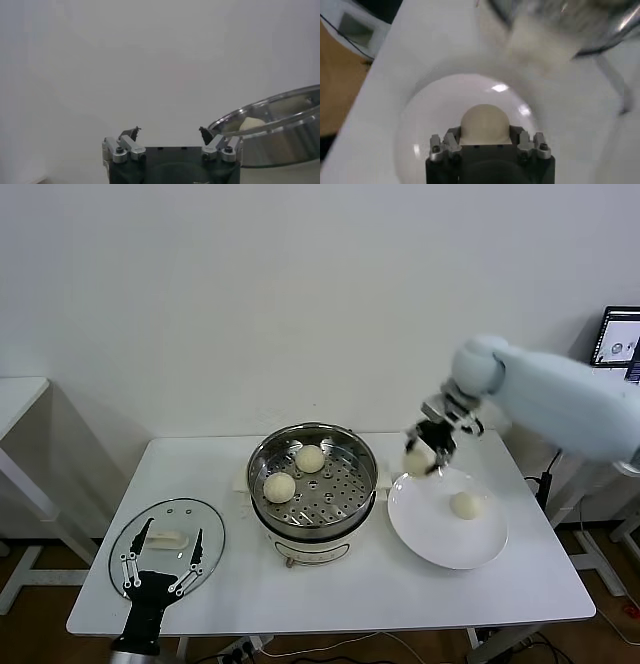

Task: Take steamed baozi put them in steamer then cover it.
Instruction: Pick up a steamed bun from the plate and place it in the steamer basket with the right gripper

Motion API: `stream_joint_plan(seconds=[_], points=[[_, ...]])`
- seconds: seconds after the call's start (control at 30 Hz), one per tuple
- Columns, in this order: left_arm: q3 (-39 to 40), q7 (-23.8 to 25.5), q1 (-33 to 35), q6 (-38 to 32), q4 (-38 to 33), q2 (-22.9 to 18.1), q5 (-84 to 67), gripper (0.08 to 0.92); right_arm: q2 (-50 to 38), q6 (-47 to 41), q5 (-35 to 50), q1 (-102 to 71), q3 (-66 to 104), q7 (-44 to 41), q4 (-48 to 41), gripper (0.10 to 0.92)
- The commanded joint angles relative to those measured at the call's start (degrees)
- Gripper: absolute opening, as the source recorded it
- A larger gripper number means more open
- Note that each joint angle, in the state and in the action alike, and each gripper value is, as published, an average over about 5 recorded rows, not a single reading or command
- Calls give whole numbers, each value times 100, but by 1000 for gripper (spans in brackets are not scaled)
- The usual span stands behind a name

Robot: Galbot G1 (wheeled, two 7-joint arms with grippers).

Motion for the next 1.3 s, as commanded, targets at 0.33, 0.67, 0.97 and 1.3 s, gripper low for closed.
stream_joint_plan(seconds=[0.33,0.67,0.97,1.3], points=[[-9,-14,-11,-50,-13,26,-9,823,1526,2393,-1536,141,-186,366,1441,662],[-21,-17,-28,-70,-10,14,-23,823,1665,3020,-2482,-670,15,450,1288,664],[-57,-23,-3,-106,-3,7,-27,823,1767,3129,-2794,-981,103,445,1093,670],[-57,-36,5,-126,-12,4,-31,823,1824,3181,-2916,-1175,203,420,916,670]])
